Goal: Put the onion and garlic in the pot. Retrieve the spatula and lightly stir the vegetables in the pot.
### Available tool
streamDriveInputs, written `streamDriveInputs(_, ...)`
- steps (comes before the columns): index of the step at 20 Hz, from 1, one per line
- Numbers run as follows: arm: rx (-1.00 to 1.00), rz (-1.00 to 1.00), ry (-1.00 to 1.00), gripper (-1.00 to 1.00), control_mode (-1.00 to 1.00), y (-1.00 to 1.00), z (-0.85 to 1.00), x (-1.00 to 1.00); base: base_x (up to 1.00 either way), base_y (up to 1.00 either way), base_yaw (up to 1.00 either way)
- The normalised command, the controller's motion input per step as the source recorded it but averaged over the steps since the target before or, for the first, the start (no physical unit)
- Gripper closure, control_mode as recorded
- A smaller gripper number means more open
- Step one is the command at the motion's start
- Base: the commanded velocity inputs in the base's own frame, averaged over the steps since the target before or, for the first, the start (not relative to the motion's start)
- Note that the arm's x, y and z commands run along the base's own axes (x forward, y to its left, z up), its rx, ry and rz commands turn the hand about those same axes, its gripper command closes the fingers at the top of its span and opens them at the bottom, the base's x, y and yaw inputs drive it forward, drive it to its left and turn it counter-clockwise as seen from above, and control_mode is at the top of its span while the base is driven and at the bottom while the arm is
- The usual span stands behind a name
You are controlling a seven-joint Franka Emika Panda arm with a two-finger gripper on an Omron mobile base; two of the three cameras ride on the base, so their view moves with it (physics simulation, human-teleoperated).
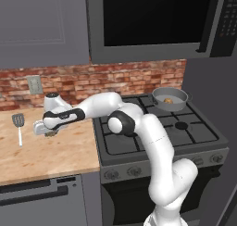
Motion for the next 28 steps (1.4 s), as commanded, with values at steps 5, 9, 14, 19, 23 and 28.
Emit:
streamDriveInputs(5,0.00,0.00,-0.08,1.00,-1.00,0.00,0.03,-0.32,0.00,0.00,0.00)
streamDriveInputs(9,0.00,0.00,-0.19,1.00,-1.00,-0.01,0.23,-0.77,0.00,0.00,0.00)
streamDriveInputs(14,0.01,-0.02,-0.24,1.00,-1.00,-0.14,0.33,-0.83,0.00,0.00,0.00)
streamDriveInputs(19,0.04,-0.05,-0.35,1.00,-1.00,-0.29,0.37,-0.76,0.00,0.00,0.00)
streamDriveInputs(23,0.06,-0.07,-0.35,1.00,-1.00,-0.36,0.43,-0.68,0.00,0.00,0.00)
streamDriveInputs(28,0.06,-0.09,-0.21,1.00,-1.00,-0.43,0.62,-0.43,0.00,0.00,0.00)
